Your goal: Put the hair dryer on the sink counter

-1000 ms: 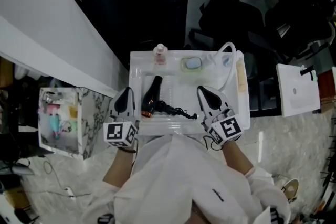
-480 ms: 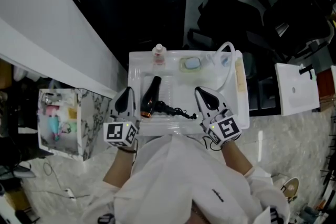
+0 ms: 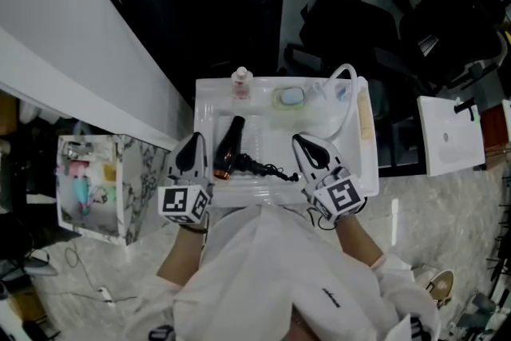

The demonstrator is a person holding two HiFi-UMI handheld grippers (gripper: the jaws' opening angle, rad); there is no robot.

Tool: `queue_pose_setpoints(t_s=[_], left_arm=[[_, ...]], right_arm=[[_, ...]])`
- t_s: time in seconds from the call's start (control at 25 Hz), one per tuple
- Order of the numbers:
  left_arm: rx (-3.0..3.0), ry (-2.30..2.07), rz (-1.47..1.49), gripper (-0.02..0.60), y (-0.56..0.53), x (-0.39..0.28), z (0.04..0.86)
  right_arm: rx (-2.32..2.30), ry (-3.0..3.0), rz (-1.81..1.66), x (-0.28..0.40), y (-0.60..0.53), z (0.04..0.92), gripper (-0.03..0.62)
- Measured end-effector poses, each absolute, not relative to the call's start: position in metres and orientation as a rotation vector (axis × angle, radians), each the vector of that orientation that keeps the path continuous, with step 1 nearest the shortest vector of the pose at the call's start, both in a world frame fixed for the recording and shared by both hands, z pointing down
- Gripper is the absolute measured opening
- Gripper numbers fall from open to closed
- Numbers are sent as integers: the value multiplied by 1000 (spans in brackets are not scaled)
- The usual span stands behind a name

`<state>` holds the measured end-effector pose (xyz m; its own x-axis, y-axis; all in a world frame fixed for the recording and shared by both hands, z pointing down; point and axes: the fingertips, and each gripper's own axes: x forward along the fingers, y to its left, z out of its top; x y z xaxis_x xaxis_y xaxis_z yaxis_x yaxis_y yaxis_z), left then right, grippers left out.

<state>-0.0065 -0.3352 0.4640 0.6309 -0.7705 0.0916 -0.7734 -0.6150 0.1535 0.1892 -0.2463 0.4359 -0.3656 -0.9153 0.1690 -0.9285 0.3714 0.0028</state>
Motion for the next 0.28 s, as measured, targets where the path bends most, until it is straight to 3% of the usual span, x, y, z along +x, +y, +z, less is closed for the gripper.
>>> queue_pose_setpoints(t_s=[0.28], left_arm=[[2671,-1271,27,23,-336,-6,465]], right_arm=[[1675,-2475,145,189,-249,437,17]])
